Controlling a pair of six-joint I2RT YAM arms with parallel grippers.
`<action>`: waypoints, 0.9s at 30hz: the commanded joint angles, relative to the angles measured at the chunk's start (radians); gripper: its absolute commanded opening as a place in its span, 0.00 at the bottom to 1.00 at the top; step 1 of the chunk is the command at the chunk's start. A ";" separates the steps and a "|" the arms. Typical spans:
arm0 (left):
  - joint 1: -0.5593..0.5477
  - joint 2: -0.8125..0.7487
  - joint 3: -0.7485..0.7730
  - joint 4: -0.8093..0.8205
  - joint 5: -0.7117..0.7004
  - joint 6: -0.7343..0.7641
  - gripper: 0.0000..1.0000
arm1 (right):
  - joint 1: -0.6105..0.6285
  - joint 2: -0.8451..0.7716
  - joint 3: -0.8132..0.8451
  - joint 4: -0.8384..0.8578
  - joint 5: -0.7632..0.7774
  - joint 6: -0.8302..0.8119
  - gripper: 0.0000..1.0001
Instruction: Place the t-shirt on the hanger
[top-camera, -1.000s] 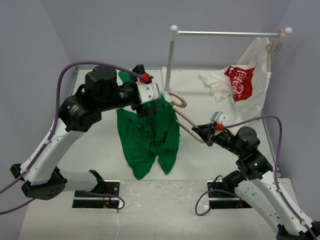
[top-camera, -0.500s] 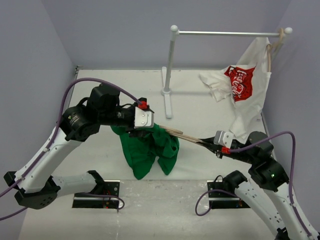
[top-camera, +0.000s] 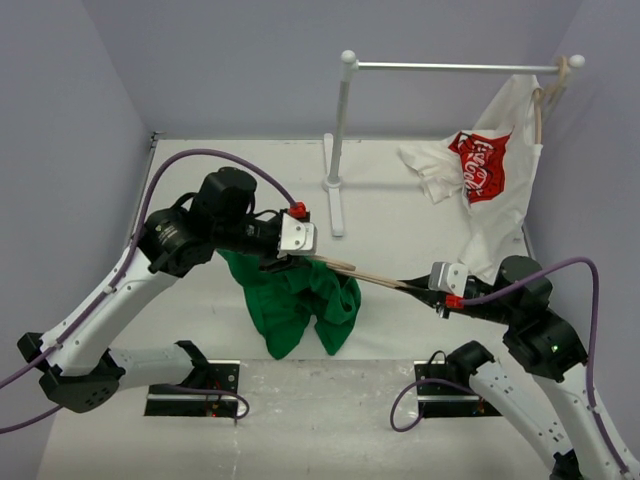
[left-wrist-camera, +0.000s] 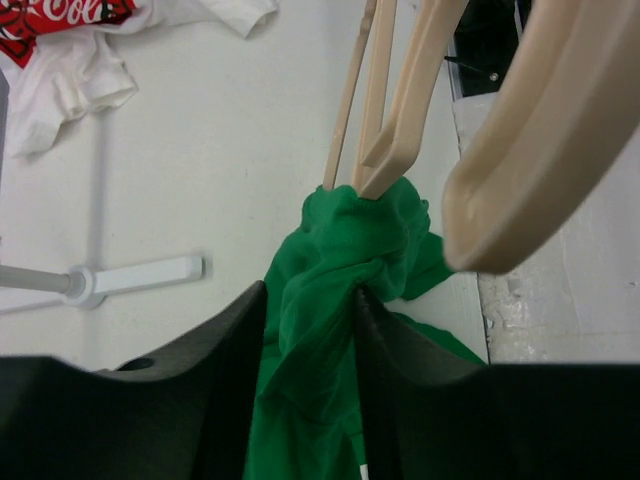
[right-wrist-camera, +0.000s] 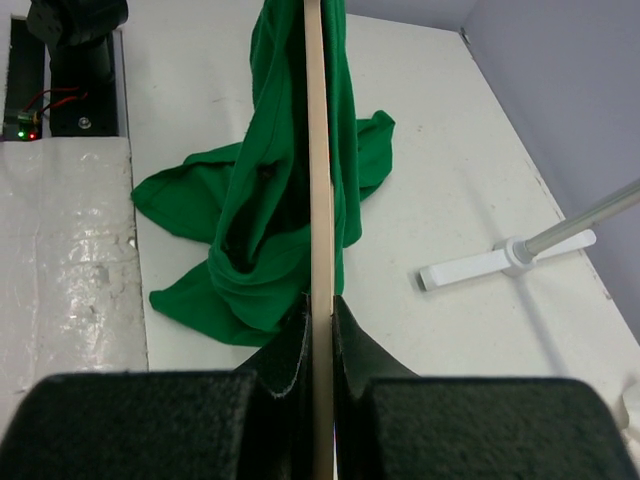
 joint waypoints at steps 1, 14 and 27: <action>-0.001 0.026 -0.004 0.023 -0.017 -0.013 0.33 | 0.005 0.029 0.068 0.030 -0.098 -0.032 0.00; -0.002 0.042 -0.049 0.048 0.039 -0.007 0.21 | 0.005 0.063 0.043 0.118 -0.112 0.023 0.00; -0.001 -0.015 -0.073 0.141 -0.038 -0.028 0.00 | 0.004 0.031 -0.052 0.344 0.060 0.250 0.18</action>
